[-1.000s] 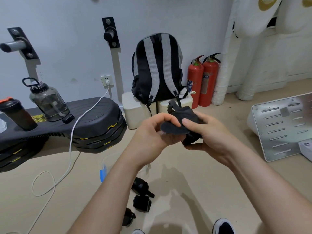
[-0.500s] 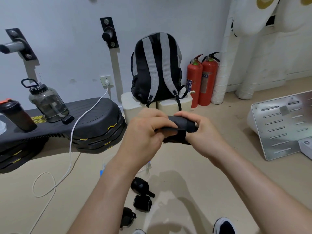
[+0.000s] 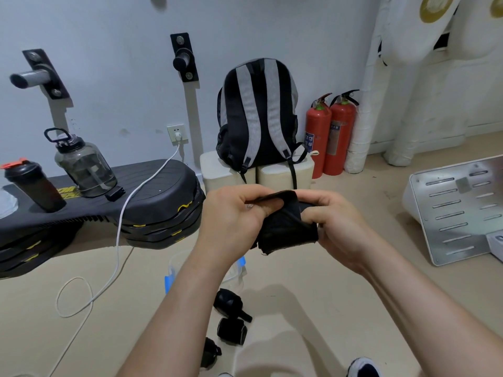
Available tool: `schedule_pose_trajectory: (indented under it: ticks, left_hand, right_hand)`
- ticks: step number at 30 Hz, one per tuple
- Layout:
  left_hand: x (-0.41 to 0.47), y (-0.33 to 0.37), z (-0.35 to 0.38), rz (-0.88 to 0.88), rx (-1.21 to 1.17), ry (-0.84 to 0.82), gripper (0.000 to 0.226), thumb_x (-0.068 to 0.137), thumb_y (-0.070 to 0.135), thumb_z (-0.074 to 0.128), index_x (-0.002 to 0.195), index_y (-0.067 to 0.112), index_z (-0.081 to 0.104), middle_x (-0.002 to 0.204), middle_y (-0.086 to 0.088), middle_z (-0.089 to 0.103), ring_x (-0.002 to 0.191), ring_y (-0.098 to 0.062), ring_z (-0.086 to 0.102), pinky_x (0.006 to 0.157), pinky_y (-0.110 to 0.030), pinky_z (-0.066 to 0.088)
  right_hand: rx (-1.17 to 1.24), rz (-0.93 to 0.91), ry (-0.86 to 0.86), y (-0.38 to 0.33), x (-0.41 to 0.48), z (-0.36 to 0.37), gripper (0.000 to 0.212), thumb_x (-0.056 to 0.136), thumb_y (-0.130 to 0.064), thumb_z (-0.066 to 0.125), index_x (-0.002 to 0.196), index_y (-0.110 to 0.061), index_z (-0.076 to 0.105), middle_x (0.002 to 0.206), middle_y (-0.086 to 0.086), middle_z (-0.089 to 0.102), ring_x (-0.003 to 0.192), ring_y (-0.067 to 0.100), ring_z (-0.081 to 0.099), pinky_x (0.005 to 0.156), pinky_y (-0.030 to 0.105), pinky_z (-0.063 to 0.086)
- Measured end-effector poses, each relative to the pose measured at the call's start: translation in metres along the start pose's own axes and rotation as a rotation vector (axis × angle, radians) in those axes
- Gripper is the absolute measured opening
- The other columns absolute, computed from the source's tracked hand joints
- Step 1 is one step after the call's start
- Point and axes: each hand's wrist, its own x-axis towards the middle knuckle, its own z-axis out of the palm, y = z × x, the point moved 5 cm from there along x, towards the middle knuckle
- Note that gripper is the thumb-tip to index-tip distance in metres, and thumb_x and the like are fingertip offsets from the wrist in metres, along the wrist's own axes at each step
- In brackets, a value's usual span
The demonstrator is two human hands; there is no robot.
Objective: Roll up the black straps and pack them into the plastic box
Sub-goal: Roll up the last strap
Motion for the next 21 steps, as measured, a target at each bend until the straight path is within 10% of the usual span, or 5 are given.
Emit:
schedule_pose_trajectory:
  ticks: [8, 11, 16, 21]
  left_hand:
    - [-0.004, -0.018, 0.001, -0.28, -0.333, -0.166, 0.012, 0.091, 0.001, 0.065, 0.093, 0.008, 0.075, 0.075, -0.009, 0.073, 0.068, -0.019, 0.069, 0.06, -0.027, 0.053]
    - [-0.003, -0.013, 0.0, -0.223, -0.315, -0.111, 0.013, 0.089, -0.004, 0.065, 0.09, 0.005, 0.075, 0.063, 0.002, 0.07, 0.055, -0.009, 0.064, 0.052, -0.017, 0.047]
    - [-0.001, -0.008, 0.006, -0.102, -0.208, -0.049, 0.038, 0.082, -0.009, 0.071, 0.077, 0.028, 0.078, 0.095, 0.009, 0.076, 0.09, -0.014, 0.072, 0.082, -0.027, 0.058]
    - [-0.001, -0.007, 0.007, -0.056, -0.221, -0.074, 0.034, 0.078, -0.009, 0.075, 0.076, 0.024, 0.079, 0.106, 0.006, 0.075, 0.1, -0.015, 0.071, 0.088, -0.033, 0.057]
  right_hand:
    - [0.013, -0.081, 0.124, -0.006, -0.002, -0.008, 0.057, 0.047, 0.002, 0.054, 0.097, -0.023, 0.062, 0.092, -0.004, 0.071, 0.09, 0.019, 0.064, 0.072, 0.036, 0.05]
    - [0.083, -0.077, 0.112, -0.004, -0.004, -0.006, 0.058, 0.054, -0.001, 0.057, 0.107, -0.024, 0.061, 0.103, -0.001, 0.066, 0.095, 0.019, 0.062, 0.076, 0.038, 0.052]
    - [0.09, 0.216, 0.02, 0.009, -0.009, 0.001, 0.03, 0.094, -0.042, 0.063, 0.121, -0.029, 0.062, 0.114, 0.007, 0.071, 0.097, 0.028, 0.073, 0.068, 0.039, 0.06]
    - [0.142, 0.119, 0.173, 0.0, -0.01, -0.007, 0.015, 0.098, -0.022, 0.06, 0.111, -0.016, 0.065, 0.102, 0.017, 0.068, 0.074, 0.035, 0.072, 0.055, 0.03, 0.056]
